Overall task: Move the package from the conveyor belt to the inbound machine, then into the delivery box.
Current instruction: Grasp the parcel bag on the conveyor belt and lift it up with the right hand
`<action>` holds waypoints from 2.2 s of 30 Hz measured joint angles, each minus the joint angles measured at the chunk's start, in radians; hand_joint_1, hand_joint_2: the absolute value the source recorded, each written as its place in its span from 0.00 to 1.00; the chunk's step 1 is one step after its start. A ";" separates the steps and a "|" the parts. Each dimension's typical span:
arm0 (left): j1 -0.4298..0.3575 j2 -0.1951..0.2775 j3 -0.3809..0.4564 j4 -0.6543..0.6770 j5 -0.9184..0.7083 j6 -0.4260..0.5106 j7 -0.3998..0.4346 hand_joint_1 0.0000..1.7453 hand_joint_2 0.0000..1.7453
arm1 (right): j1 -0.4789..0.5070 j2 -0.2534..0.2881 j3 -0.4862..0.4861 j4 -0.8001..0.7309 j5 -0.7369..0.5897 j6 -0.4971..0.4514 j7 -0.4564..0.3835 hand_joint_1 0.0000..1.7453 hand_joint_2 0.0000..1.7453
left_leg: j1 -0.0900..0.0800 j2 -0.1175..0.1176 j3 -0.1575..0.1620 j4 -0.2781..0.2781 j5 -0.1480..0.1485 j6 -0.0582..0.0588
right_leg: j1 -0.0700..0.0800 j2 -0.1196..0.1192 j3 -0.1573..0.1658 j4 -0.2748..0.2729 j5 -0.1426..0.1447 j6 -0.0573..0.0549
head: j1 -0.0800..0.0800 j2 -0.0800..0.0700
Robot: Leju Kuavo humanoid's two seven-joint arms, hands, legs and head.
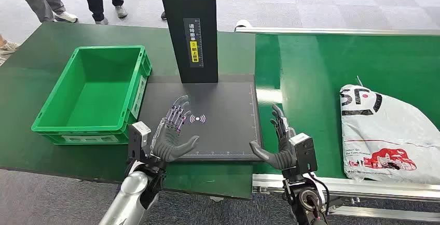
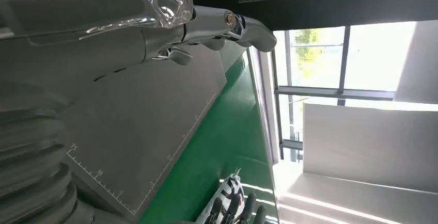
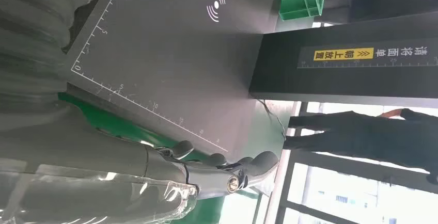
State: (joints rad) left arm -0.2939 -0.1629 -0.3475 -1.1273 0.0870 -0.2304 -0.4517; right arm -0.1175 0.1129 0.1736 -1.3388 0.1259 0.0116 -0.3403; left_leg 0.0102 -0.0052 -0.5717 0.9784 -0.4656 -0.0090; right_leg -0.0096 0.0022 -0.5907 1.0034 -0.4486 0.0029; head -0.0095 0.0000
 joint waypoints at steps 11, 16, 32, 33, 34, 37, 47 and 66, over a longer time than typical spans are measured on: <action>0.002 0.006 0.000 0.003 -0.004 0.001 -0.013 0.00 1.00 | -0.067 -0.068 -0.017 0.025 0.233 -0.170 0.052 0.00 1.00 | 0.000 0.000 0.000 0.000 0.000 0.000 | -0.001 0.000 0.000 0.000 0.000 0.000 | 0.000 0.000; 0.004 0.012 0.000 0.006 -0.002 -0.002 -0.019 0.00 1.00 | -0.144 -0.161 -0.066 0.072 0.293 -0.205 0.054 0.00 1.00 | -0.001 0.000 0.000 0.001 0.000 0.000 | -0.001 0.000 0.000 0.000 0.001 0.001 | 0.000 0.000; 0.002 0.042 0.002 0.009 0.028 0.001 -0.016 0.00 1.00 | -0.304 -0.353 -0.130 0.251 0.460 -0.283 0.189 0.00 1.00 | -0.001 -0.001 0.000 0.001 0.000 0.001 | -0.002 0.000 0.000 0.000 0.001 0.001 | 0.000 0.000; 0.002 0.044 0.002 0.009 0.030 0.002 -0.017 0.00 1.00 | -0.318 -0.366 -0.132 0.273 0.479 -0.288 0.203 0.00 1.00 | -0.001 -0.001 0.000 0.001 0.000 0.001 | -0.002 0.000 0.000 0.000 0.001 0.002 | 0.000 0.000; 0.002 0.046 0.002 0.009 0.032 0.005 -0.017 0.00 1.00 | -0.332 -0.380 -0.134 0.295 0.500 -0.292 0.219 0.00 1.00 | -0.001 -0.001 0.000 0.001 0.000 0.001 | -0.002 0.000 0.000 0.000 0.002 0.002 | 0.000 0.000; 0.002 0.050 0.002 0.009 0.037 0.014 -0.018 0.00 1.00 | -0.369 -0.416 -0.135 0.359 0.556 -0.293 0.264 0.00 1.00 | -0.001 -0.001 0.000 0.001 0.000 0.001 | -0.002 0.000 0.000 0.000 0.002 0.002 | 0.000 0.000; 0.002 0.052 0.002 0.011 0.037 0.031 -0.019 0.00 1.00 | -0.401 -0.479 -0.137 0.467 0.748 -0.279 0.418 0.00 1.00 | -0.001 -0.001 -0.001 0.001 0.001 0.001 | -0.002 0.000 0.000 0.000 0.002 0.002 | 0.000 0.000; 0.020 0.052 0.006 0.008 0.010 0.030 -0.012 0.00 1.00 | -0.377 -0.527 -0.150 0.517 0.914 -0.047 0.523 0.00 1.00 | -0.002 -0.001 0.000 0.001 0.001 0.001 | -0.002 -0.001 0.000 0.000 0.002 0.002 | 0.000 0.000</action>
State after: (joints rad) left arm -0.2736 -0.1112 -0.3410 -1.1193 0.0975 -0.2001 -0.4634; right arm -0.4941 -0.4142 0.0238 -0.8217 1.0402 -0.0350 0.1826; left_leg 0.0087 -0.0064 -0.5720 0.9795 -0.4650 -0.0077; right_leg -0.0119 0.0017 -0.5907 1.0033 -0.4469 0.0052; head -0.0096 0.0000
